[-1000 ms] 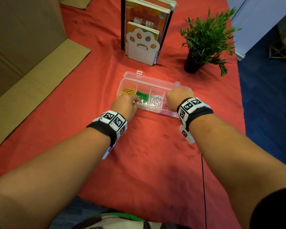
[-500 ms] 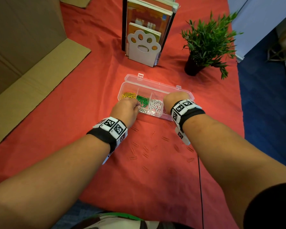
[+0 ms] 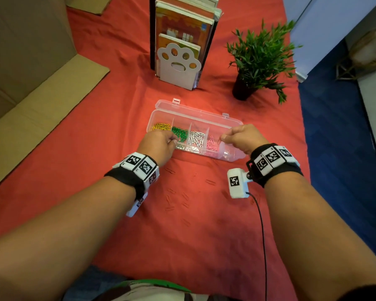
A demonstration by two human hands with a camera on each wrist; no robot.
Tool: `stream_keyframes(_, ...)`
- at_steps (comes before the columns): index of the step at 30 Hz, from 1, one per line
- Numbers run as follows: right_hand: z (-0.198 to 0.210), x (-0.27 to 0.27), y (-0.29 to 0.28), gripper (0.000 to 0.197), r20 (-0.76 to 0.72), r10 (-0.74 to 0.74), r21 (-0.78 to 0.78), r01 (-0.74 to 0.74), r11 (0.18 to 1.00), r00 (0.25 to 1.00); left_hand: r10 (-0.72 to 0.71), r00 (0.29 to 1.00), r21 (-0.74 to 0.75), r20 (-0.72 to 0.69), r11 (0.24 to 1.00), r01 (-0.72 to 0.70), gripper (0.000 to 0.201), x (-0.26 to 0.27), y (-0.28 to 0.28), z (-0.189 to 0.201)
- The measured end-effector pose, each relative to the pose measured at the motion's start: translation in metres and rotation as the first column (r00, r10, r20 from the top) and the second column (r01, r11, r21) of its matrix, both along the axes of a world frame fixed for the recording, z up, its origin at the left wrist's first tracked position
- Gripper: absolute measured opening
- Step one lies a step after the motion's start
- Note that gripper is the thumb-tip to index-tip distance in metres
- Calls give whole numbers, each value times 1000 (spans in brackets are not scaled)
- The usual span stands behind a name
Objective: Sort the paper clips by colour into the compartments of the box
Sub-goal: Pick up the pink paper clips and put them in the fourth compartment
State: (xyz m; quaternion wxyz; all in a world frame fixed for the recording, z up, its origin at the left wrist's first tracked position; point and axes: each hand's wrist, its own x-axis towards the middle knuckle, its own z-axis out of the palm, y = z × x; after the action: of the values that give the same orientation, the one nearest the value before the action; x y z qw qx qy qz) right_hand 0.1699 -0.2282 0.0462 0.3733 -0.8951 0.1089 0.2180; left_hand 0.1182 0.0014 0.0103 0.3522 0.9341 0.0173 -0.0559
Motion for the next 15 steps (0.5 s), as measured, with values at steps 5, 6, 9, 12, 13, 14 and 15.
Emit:
stream_keyframes(5, 9, -15, -17, 20, -26, -204, 157, 205, 966, 979, 186, 942, -429, -280, 854, -296, 15, 12, -8, 11)
stream_keyframes(6, 11, -18, -19, 20, -2, -215, 133, 214, 968, 977, 182, 893, -560, -411, 723, -405, 16, 12, -11, 16)
stream_keyframes(9, 12, -22, -36, 12, 37, -167, -10, 167, 986, 985, -1, 775, -721, -631, 368, -587, 31, 8, -27, 38)
stream_keyframes(12, 13, -24, -36, 20, -85, -198, 52, 203, 978, 977, -158, 739, -752, -655, 231, -617, 45, 7, -30, 45)
stream_keyframes(13, 14, -27, -37, 19, -131, -272, 220, 296, 930, 953, -186, 734, -756, -653, 224, -615, 47, 8, -35, 45)
stream_keyframes(14, 17, -31, -38, 17, -189, -335, 409, 384, 828, 923, -208, 730, -758, -651, 220, -614, 48, 8, -40, 46)
stream_keyframes(15, 18, -36, -41, 17, -253, -370, 564, 447, 694, 894, -225, 724, -758, -652, 227, -612, 49, 8, -44, 47)
